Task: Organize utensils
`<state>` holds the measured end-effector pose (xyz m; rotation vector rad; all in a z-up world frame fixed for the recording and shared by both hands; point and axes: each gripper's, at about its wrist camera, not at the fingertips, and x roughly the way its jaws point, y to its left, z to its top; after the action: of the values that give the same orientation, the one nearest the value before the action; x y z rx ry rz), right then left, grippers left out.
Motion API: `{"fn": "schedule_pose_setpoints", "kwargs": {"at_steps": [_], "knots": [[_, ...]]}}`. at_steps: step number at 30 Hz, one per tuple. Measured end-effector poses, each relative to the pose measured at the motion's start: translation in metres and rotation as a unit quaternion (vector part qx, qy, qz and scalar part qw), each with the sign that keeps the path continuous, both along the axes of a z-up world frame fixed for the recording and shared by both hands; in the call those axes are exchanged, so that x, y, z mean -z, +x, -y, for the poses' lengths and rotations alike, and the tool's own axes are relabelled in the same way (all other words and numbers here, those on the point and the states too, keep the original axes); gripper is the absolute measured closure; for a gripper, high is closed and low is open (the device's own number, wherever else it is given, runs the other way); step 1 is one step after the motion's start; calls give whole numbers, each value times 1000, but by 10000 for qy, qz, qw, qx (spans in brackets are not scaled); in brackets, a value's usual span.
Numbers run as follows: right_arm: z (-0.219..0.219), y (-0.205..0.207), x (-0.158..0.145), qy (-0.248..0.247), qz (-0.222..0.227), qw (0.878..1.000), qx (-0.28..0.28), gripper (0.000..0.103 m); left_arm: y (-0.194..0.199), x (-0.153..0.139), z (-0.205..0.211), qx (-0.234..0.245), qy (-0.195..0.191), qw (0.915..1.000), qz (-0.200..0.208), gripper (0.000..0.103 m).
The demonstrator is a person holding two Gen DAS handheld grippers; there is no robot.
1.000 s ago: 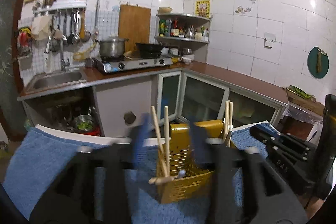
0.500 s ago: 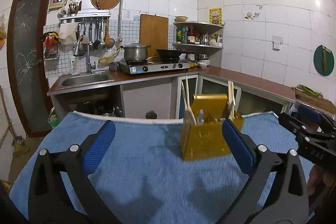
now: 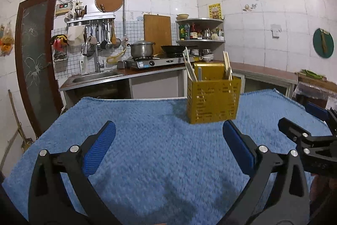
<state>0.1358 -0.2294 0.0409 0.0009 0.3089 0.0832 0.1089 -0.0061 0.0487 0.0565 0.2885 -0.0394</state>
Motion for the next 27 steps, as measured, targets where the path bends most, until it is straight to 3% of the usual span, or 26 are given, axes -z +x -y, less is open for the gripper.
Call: {"fn": "schedule_pose_setpoints", "kwargs": {"at_steps": [7,14,27], "knots": [[4,8,11,-72,-29,9999,89,4,-2,22,-3,-81,117,9999,68,5],[7,1,17,-1,79,9999,113,4,7,26,-10,-199,26,9997,-133,5],[12,1,16,102,78,9996,236,4,2,24,-11,-182,25,9998,-10,5]]}}
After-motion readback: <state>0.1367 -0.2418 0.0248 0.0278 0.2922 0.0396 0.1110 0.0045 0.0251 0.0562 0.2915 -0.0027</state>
